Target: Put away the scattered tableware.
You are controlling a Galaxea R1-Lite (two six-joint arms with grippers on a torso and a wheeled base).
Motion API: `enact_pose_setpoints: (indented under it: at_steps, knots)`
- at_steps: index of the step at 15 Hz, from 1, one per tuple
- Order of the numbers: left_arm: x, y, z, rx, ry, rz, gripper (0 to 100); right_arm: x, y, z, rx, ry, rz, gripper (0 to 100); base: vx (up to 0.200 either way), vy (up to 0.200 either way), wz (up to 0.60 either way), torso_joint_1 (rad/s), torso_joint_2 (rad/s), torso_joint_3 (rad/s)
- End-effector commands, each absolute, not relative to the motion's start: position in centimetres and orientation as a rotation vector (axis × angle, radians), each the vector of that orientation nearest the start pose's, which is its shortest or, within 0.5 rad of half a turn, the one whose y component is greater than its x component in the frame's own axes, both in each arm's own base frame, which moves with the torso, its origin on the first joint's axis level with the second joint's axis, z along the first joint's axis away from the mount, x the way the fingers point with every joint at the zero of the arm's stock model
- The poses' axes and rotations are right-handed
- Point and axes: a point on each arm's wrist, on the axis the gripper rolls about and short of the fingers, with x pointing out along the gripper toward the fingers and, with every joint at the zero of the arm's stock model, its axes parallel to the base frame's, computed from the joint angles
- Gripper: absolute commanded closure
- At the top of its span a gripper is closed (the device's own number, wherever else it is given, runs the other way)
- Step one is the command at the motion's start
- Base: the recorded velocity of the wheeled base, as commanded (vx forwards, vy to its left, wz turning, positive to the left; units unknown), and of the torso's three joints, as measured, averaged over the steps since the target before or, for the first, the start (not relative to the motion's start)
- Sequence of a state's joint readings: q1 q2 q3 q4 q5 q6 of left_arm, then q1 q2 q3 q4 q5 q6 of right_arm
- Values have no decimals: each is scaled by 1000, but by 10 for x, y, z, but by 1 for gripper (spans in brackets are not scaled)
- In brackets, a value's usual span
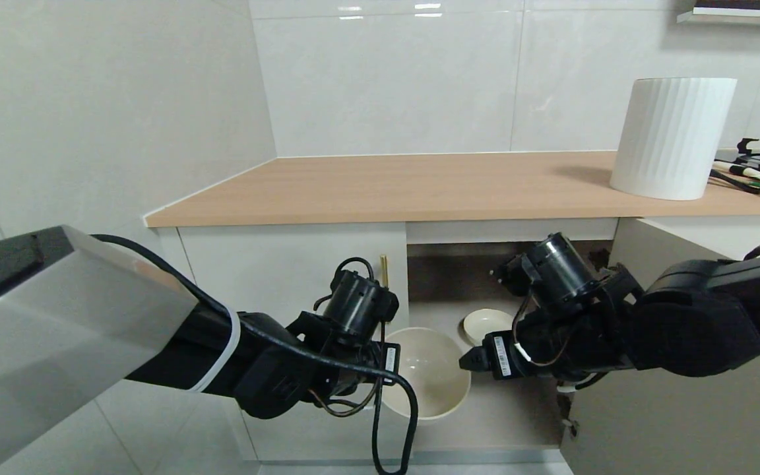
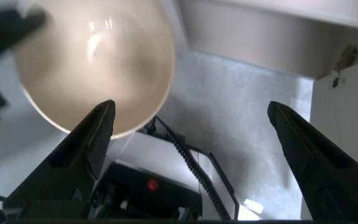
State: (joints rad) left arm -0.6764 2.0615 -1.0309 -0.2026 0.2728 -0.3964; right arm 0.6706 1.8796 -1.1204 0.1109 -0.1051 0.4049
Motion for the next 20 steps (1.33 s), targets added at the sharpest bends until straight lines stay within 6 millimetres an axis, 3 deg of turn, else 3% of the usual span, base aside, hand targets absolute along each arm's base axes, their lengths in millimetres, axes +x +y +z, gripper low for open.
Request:
enact_pose_setpoints:
  at_steps: [1,10,11,20]
  knots:
    - [281,-226,87,4,781,-245,100,270,215,124,19,931,349,0,0,0,0,0,0,0]
    - [269,-232,91,23,767,-256,100,279,222,110,29,920,346,0,0,0,0,0,0,0]
    - [269,-232,91,23,767,-258,100,279,222,110,30,921,344,100,0,0,0,0,0,0]
    - [267,-231,96,18,755,-263,100,278,223,110,32,920,354,100,0,0,0,0,0,0]
